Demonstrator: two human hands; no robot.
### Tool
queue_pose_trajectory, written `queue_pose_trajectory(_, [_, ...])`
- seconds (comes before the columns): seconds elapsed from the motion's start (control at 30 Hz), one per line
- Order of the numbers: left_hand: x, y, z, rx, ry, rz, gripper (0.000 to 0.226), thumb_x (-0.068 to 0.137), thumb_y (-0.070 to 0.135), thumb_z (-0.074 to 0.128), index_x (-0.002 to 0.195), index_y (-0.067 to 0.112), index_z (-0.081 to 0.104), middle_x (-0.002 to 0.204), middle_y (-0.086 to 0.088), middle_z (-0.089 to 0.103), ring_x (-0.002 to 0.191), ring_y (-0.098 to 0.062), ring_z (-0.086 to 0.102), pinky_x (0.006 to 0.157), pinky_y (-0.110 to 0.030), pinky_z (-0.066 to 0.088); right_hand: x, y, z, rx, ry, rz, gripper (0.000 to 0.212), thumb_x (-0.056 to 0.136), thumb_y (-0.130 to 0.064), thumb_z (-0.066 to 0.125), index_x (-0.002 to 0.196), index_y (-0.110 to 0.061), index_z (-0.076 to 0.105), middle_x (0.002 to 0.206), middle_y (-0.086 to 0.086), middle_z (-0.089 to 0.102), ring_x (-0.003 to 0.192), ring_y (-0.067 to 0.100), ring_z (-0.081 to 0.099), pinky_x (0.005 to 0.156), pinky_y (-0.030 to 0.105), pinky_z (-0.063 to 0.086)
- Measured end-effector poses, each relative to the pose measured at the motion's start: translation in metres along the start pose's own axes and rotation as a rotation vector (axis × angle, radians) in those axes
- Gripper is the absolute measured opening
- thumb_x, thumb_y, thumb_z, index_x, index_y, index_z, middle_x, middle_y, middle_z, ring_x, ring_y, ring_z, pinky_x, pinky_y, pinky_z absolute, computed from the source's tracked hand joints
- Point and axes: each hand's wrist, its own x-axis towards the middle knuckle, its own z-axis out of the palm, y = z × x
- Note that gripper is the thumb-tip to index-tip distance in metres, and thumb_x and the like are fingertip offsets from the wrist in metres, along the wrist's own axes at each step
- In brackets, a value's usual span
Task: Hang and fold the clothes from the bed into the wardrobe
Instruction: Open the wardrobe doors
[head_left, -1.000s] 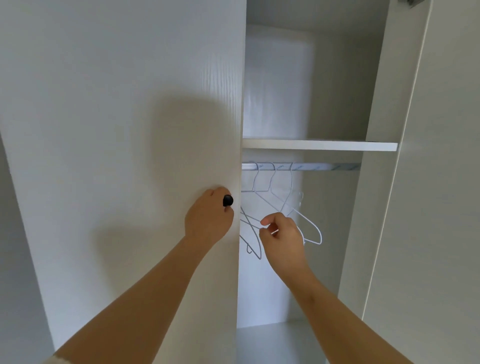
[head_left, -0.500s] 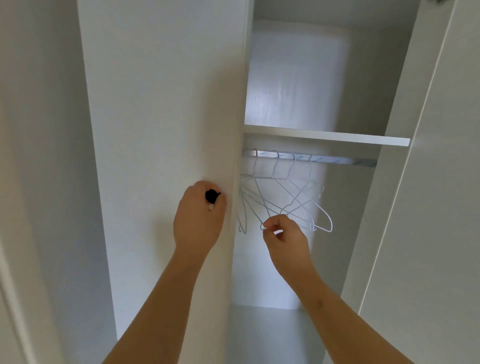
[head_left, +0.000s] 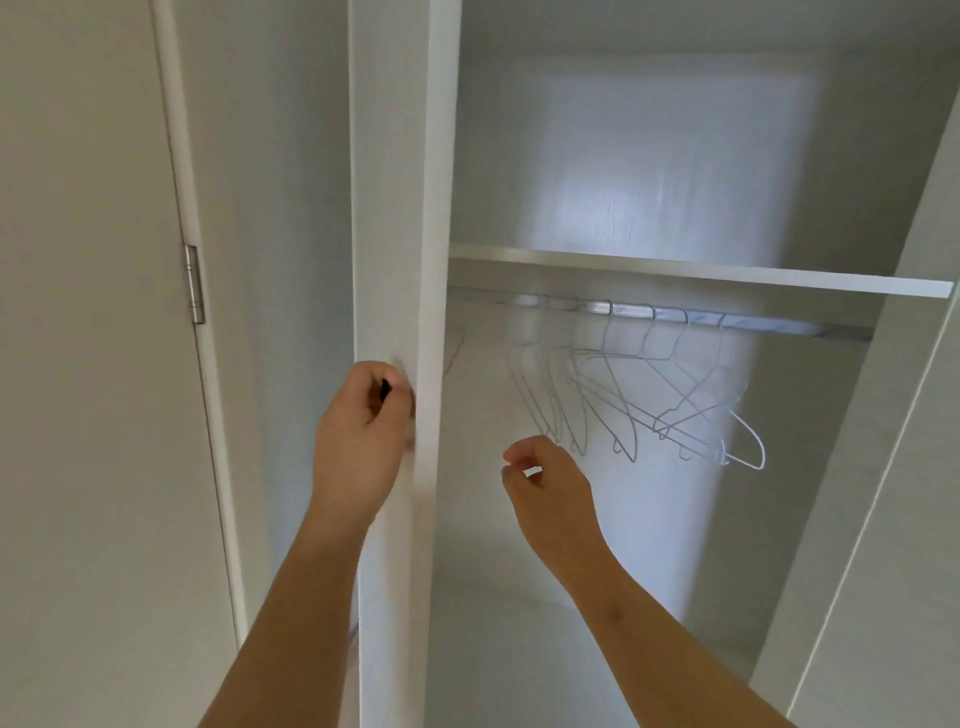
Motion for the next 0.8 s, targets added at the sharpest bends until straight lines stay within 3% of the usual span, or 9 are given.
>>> queue_pose_trajectory(0.13, [0.012, -0.001, -0.05, -0.079, -0.13, -0.051, 0.027, 0.091, 0.014, 0.048, 0.071, 0.032, 0.051, 0.077, 0.009, 0.061, 0.076, -0.009, 0.06, 0.061, -0.031, 0.053, -0.001, -0.027, 0.043, 0.025, -0.014, -0.036, 0.021, 0.09, -0.013, 0.051, 0.086, -0.033, 0.051, 0.096, -0.016, 0.053, 0.071, -0.002, 0.052, 0.06, 0.001, 0.039])
queue_pose_trajectory(0.27, [0.029, -0.006, -0.097, -0.084, -0.198, -0.066, 0.011, 0.094, 0.017, 0.047, 0.09, 0.02, 0.056, 0.102, -0.005, 0.062, 0.09, -0.017, 0.061, 0.059, -0.028, 0.052, -0.004, -0.052, 0.092, 0.023, -0.037, -0.044, 0.017, 0.09, -0.012, 0.051, 0.09, -0.029, 0.053, 0.096, -0.014, 0.053, 0.074, -0.003, 0.053, 0.06, 0.0, 0.039])
queue_pose_trajectory(0.33, [0.035, -0.012, -0.116, -0.097, -0.193, -0.066, 0.011, 0.096, 0.018, 0.046, 0.091, 0.02, 0.056, 0.103, -0.004, 0.063, 0.091, -0.016, 0.062, 0.056, -0.024, 0.052, -0.008, -0.062, 0.113, 0.025, -0.046, -0.037, 0.016, 0.09, -0.013, 0.051, 0.091, -0.03, 0.053, 0.096, -0.016, 0.053, 0.073, -0.004, 0.053, 0.059, 0.001, 0.039])
queue_pose_trajectory(0.47, [0.048, -0.022, -0.15, -0.102, -0.182, -0.05, 0.017, 0.097, 0.02, 0.043, 0.086, 0.026, 0.055, 0.099, -0.002, 0.065, 0.089, -0.015, 0.064, 0.057, -0.027, 0.052, -0.011, -0.075, 0.144, 0.038, -0.018, -0.028, 0.017, 0.09, -0.015, 0.051, 0.089, -0.032, 0.052, 0.097, -0.015, 0.055, 0.069, -0.009, 0.054, 0.058, 0.002, 0.04])
queue_pose_trajectory(0.6, [0.06, -0.029, -0.177, -0.062, -0.18, -0.04, 0.025, 0.099, 0.021, 0.038, 0.085, 0.034, 0.055, 0.079, 0.008, 0.066, 0.068, -0.007, 0.063, 0.055, -0.023, 0.051, -0.016, -0.086, 0.178, 0.017, -0.04, -0.009, 0.016, 0.091, -0.014, 0.051, 0.092, -0.03, 0.051, 0.098, -0.012, 0.055, 0.073, -0.001, 0.054, 0.062, 0.006, 0.038])
queue_pose_trajectory(0.8, [0.074, -0.037, -0.205, -0.08, -0.159, -0.046, 0.023, 0.099, 0.019, 0.039, 0.086, 0.032, 0.054, 0.078, -0.003, 0.062, 0.068, -0.023, 0.052, 0.063, -0.037, 0.045, -0.016, -0.098, 0.212, 0.008, -0.051, 0.013, 0.017, 0.09, -0.015, 0.052, 0.092, -0.031, 0.052, 0.097, -0.016, 0.055, 0.075, -0.002, 0.054, 0.064, 0.007, 0.038])
